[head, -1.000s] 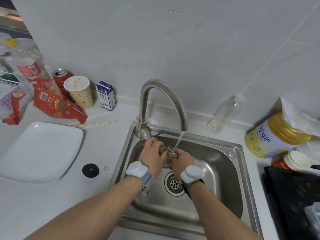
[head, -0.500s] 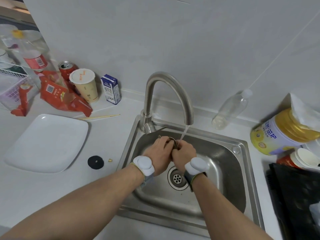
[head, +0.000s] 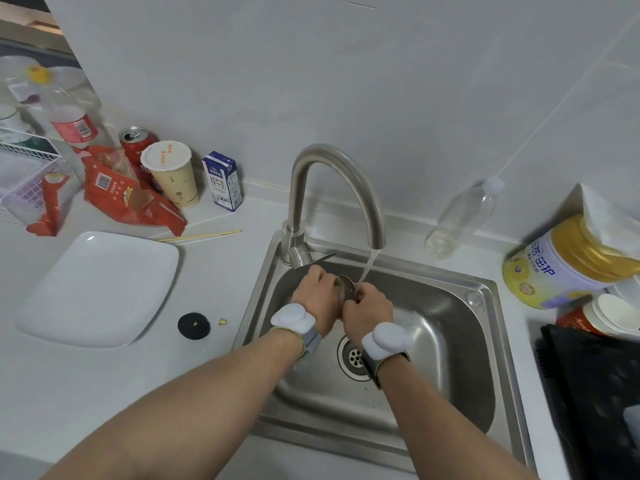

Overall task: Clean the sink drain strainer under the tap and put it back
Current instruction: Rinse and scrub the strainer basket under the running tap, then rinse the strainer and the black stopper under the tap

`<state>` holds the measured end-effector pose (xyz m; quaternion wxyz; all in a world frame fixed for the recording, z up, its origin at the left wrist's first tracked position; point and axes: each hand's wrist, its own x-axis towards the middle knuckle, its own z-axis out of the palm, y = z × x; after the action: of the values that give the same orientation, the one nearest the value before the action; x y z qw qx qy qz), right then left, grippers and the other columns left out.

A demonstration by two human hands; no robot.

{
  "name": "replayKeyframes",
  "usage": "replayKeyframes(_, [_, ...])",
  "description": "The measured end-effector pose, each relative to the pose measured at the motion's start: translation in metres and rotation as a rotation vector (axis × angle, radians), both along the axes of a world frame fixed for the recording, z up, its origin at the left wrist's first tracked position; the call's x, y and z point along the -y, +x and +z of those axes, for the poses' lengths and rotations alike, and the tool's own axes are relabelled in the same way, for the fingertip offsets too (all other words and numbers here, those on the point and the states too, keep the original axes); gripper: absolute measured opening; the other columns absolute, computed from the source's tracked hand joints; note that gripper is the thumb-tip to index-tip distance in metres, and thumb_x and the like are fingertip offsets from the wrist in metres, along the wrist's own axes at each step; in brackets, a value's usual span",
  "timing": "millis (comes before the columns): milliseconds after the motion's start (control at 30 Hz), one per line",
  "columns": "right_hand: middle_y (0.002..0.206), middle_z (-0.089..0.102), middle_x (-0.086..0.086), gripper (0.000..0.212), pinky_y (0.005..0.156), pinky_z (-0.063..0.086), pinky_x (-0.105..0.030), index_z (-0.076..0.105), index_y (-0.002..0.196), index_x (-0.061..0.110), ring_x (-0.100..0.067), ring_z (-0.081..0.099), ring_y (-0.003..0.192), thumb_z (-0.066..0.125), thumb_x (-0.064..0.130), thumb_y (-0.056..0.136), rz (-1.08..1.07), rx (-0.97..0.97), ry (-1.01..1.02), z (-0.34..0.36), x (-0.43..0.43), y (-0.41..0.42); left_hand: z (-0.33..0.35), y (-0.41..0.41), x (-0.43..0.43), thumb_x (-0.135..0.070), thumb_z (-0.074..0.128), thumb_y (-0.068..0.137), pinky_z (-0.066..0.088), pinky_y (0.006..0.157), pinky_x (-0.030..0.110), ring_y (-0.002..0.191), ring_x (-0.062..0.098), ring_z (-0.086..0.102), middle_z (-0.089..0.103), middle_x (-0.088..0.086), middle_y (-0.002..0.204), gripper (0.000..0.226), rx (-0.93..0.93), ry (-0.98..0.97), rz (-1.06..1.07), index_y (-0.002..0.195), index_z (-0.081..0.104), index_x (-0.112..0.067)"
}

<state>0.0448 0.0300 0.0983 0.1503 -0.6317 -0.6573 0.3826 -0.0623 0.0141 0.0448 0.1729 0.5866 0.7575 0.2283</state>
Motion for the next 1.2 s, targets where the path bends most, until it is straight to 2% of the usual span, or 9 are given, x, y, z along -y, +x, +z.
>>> replayKeyframes(200, [0.084,0.064,-0.003,0.023,0.061,0.039,-0.025,0.062,0.102,0.019,-0.023,0.053,0.073,0.048,0.011,0.086,-0.037,-0.029,0.039,-0.004,0.006,-0.002,0.021,0.003,-0.005,-0.024,0.05,0.091,0.05,0.083,0.035,0.099,0.032,0.063,0.063,0.014,0.114,0.028,0.157,-0.33,0.227,0.108,0.067,-0.009])
replayKeyframes(367, [0.096,0.07,-0.009,0.028,0.071,0.044,-0.03,0.062,0.107,0.019,-0.03,0.061,0.088,0.047,0.009,0.086,-0.139,-0.043,0.051,-0.004,-0.007,0.004,0.029,0.009,0.013,-0.009,0.062,0.084,0.06,0.075,0.042,0.072,0.03,0.068,0.069,0.018,0.078,0.012,0.947,-0.243,0.245,0.075,0.07,-0.012])
replayKeyframes(500, [0.097,0.07,-0.008,0.022,0.069,0.042,-0.028,0.064,0.103,0.019,-0.025,0.057,0.08,0.049,0.014,0.088,-0.112,-0.005,0.064,-0.011,-0.018,0.009,0.027,0.007,0.01,-0.003,0.061,0.085,0.06,0.067,0.039,0.069,0.028,0.067,0.068,0.017,0.076,0.017,1.236,-0.099,0.443,0.073,0.069,-0.012])
replayKeyframes(567, [0.101,0.069,-0.011,0.02,0.069,0.044,-0.03,0.062,0.105,0.018,-0.027,0.058,0.082,0.047,0.02,0.09,-0.004,0.223,0.0,-0.019,-0.019,0.013,0.021,0.001,0.012,-0.007,0.063,0.086,0.059,0.06,0.033,0.067,0.024,0.065,0.067,0.013,0.074,0.013,1.182,-0.046,0.565,0.075,0.067,-0.012])
replayKeyframes(667, [0.109,0.067,-0.013,0.015,0.071,0.042,-0.032,0.058,0.099,0.016,-0.031,0.063,0.097,0.045,0.021,0.093,0.394,0.659,-0.011,-0.032,-0.01,0.017,0.012,-0.011,0.027,-0.017,0.064,0.083,0.055,0.071,0.034,0.074,0.029,0.064,0.069,0.012,0.082,0.005,0.732,-0.138,0.55,0.082,0.067,-0.014])
replayKeyframes(767, [0.112,0.066,-0.013,0.023,0.07,0.042,-0.034,0.058,0.109,0.011,-0.032,0.064,0.101,0.044,0.013,0.092,0.563,0.748,-0.002,-0.04,-0.002,0.009,0.008,-0.021,0.044,-0.022,0.062,0.083,0.049,0.072,0.028,0.083,0.031,0.065,0.071,0.011,0.089,0.011,0.556,-0.248,0.494,0.087,0.067,-0.013])
replayKeyframes(933, [0.092,0.069,-0.012,0.018,0.066,0.043,-0.028,0.065,0.09,0.011,-0.029,0.067,0.088,0.047,0.009,0.088,0.531,0.602,-0.029,-0.036,0.004,-0.023,0.007,-0.031,0.06,-0.016,0.059,0.087,0.05,0.073,0.03,0.081,0.032,0.063,0.068,0.011,0.086,0.009,0.66,-0.166,0.599,0.088,0.066,-0.01])
replayKeyframes(1033, [0.108,0.07,-0.012,0.024,0.071,0.042,-0.026,0.066,0.105,0.011,-0.03,0.064,0.097,0.047,0.016,0.091,0.354,0.414,-0.04,-0.034,0.009,-0.039,0.012,-0.038,0.071,-0.016,0.056,0.089,0.039,0.069,0.024,0.077,0.023,0.057,0.064,0.003,0.082,0.008,0.678,-0.094,0.688,0.088,0.064,-0.013])
replayKeyframes(1200, [0.113,0.069,-0.009,0.024,0.075,0.042,-0.027,0.064,0.11,0.015,-0.03,0.062,0.095,0.05,0.021,0.092,0.024,0.072,-0.077,-0.024,0.007,-0.07,0.019,-0.052,0.091,-0.019,0.051,0.09,0.047,0.077,0.031,0.086,0.03,0.061,0.064,0.006,0.086,0.006,0.727,-0.025,0.806,0.088,0.056,-0.016])
